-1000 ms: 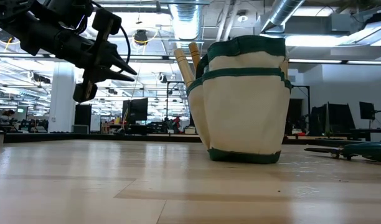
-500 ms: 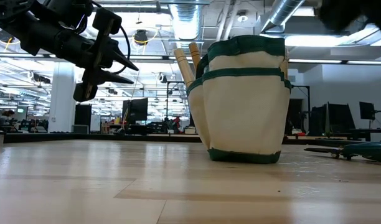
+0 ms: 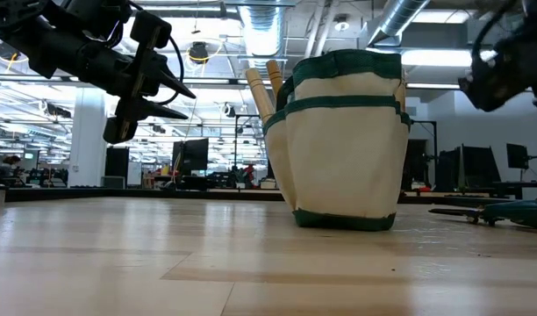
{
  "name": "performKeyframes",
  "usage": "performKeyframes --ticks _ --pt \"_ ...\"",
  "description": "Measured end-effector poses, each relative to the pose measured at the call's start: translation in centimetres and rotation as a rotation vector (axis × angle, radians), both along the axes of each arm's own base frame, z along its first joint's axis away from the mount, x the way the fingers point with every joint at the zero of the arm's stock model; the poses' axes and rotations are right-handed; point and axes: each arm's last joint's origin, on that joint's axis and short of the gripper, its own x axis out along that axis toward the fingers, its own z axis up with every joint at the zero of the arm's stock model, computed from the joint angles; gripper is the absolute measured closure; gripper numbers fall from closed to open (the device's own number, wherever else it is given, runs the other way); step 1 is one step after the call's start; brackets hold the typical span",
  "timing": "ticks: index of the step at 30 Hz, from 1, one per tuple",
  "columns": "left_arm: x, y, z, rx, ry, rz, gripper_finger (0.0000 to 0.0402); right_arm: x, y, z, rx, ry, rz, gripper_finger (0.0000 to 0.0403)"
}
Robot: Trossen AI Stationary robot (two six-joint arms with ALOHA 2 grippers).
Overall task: Pick & Place Garden tools in Gardening bag
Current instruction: Put the green shear scissor into the green gardening bag
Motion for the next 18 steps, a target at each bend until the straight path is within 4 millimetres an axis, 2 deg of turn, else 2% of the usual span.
performKeyframes --ticks 9,18 --pt "0.0 0.0 0.0 0.001 0.000 0.006 0.0256 -1.1 -0.9 0.4 0.004 -0.013 0.037 0.0147" --pt "0.0 0.0 0.0 -0.006 0.000 0.008 0.0256 -2.1 -3.5 -2.2 0.064 -0.042 0.014 0.0147"
